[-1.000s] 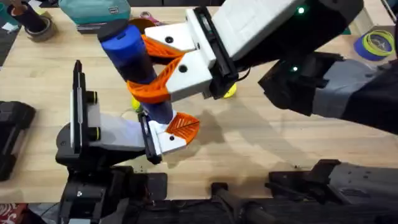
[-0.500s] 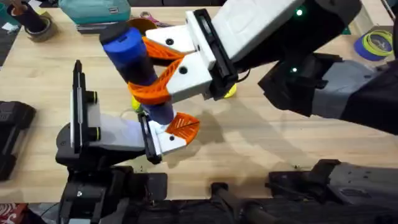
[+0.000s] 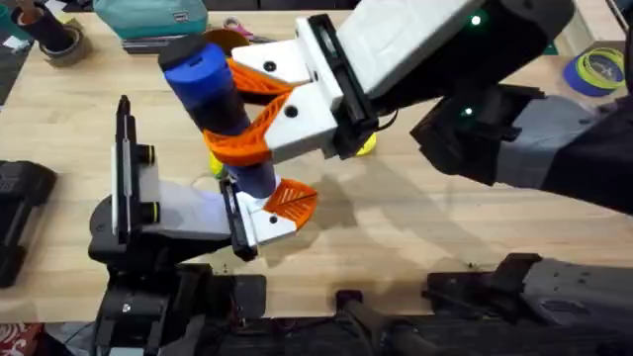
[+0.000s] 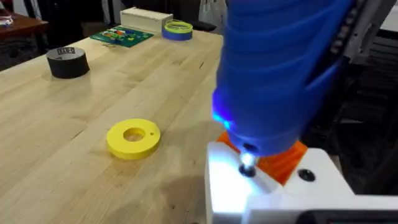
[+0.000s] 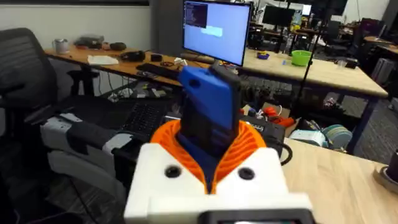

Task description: Pick up the gripper from the table and insert it into the empty holder that is missing its gripper. Then pick up a screw, insert it into the mounting hole, and use the screwdriver to tighten it. Finally, clean up the table by picking up the vegetable and placing it into the bucket.

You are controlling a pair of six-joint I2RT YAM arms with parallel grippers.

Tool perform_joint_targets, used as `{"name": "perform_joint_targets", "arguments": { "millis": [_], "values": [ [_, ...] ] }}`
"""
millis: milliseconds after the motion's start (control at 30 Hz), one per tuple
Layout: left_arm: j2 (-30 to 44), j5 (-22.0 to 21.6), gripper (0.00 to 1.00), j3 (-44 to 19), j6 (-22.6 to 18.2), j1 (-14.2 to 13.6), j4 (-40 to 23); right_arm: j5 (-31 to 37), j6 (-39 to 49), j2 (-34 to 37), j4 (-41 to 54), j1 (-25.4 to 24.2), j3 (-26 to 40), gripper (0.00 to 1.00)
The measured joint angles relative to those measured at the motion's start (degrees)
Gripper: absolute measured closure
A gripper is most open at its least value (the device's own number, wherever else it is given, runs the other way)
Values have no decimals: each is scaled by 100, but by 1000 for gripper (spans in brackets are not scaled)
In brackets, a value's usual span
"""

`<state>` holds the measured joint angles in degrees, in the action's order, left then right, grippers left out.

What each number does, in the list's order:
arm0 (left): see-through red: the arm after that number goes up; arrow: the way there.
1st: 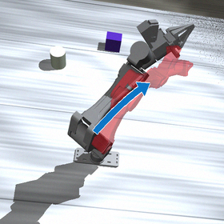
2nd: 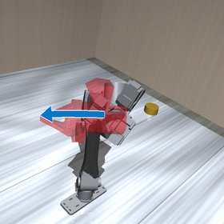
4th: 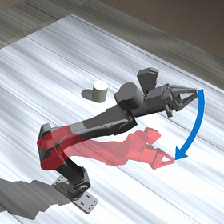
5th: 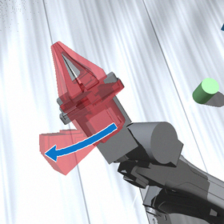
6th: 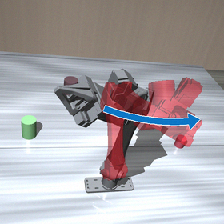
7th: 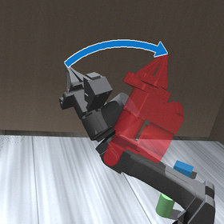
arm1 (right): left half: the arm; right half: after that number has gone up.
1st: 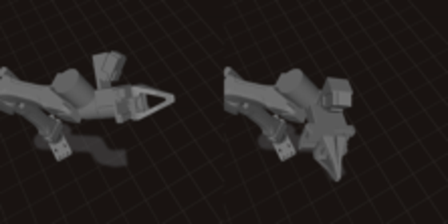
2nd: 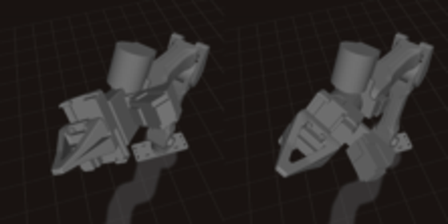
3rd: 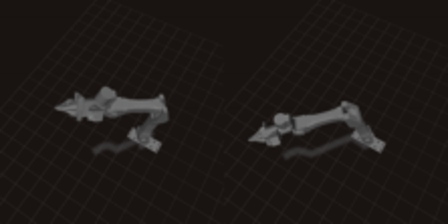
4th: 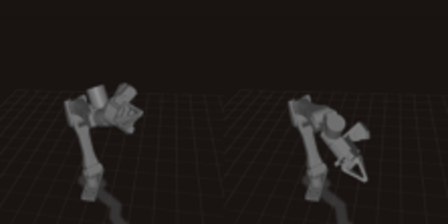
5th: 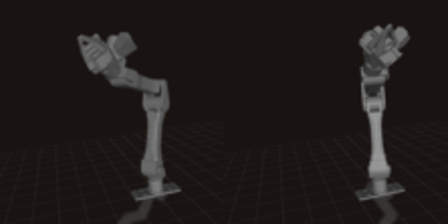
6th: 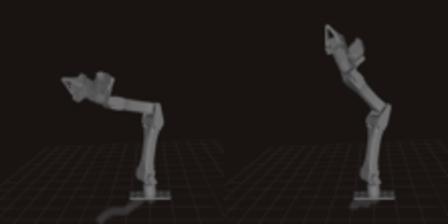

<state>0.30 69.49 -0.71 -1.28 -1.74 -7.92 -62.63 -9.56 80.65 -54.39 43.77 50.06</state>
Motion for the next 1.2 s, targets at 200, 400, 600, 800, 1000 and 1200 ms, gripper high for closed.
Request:
{"name": "perform_joint_targets", "arguments": {
  "millis": [200,400,600,800,1000,1200],
  "values": [
    [1,-2,992,0,0,0,0,0,0,1,-2,0,0,978],
    [1,0,992,0,0,0,0,395,-399,25,-755,-24,24,978],
    [-1,-1,992,0,0,0,0,385,-564,25,471,-291,674,978],
    [0,0,992,0,0,0,0,379,11,25,3314,-762,1923,978],
    [1,-2,992,0,1,0,2,1140,1551,25,6941,-1432,3272,978],
    [1,-4,992,0,0,0,2,2778,3130,24,8381,-1807,4022,978]
  ]
}}
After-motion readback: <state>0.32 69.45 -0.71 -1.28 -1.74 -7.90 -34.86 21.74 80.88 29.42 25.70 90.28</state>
